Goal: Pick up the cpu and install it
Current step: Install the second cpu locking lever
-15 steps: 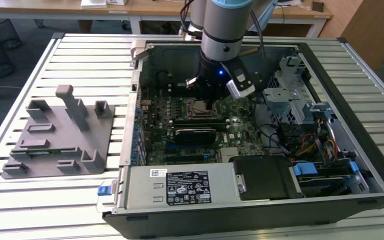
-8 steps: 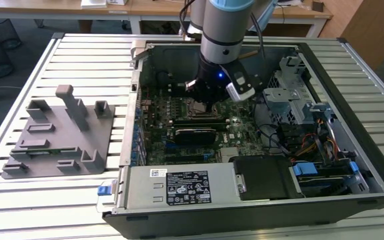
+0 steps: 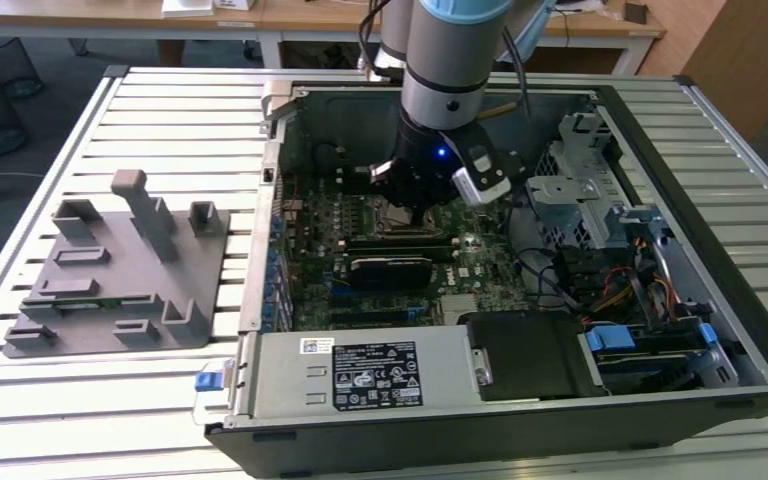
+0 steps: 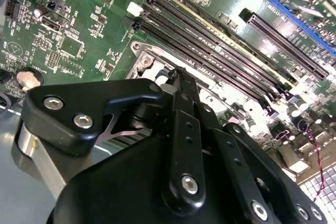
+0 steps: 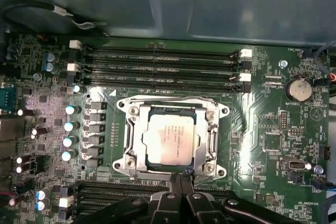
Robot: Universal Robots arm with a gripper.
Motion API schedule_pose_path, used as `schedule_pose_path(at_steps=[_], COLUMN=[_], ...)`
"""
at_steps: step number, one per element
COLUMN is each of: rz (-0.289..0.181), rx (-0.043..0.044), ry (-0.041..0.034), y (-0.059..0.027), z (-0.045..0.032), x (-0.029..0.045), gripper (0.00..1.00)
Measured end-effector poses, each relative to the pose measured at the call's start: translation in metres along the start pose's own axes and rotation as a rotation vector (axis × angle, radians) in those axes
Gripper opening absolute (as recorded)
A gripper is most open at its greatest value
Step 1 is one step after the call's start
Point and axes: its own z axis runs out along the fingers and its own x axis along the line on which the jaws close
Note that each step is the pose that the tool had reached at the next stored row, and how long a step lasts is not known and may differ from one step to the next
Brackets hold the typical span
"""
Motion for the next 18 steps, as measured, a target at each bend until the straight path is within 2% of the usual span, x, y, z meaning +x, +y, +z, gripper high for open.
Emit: schedule_pose_path(at_steps=[5,9,12,14,16,17,18], rz=[0.000,0.000,-0.001,-0.001,-0.001,-0.001,-0.001], rx=[-0.0001,-0.0013,-0.0025,-0.0097,-0.0284,-0.0345,-0.0358], ry=[-0.0001,0.0000,-0.0001,-0.0002,-0.0012,-0.0015,-0.0016], y=[-0.0060,-0.0060,-0.0060,-0.0063,-0.0066,-0.0073,-0.0082], z=[-0.0006,-0.0001,0.0022,0.0041,0.0053,0.0053,0.0053], x=[0.0035,0.0196,0.0247,0.0251,0.0252,0.0252,0.0253], gripper=[0.11,0.11,0.11,0.11,0.11,0.11,0.11])
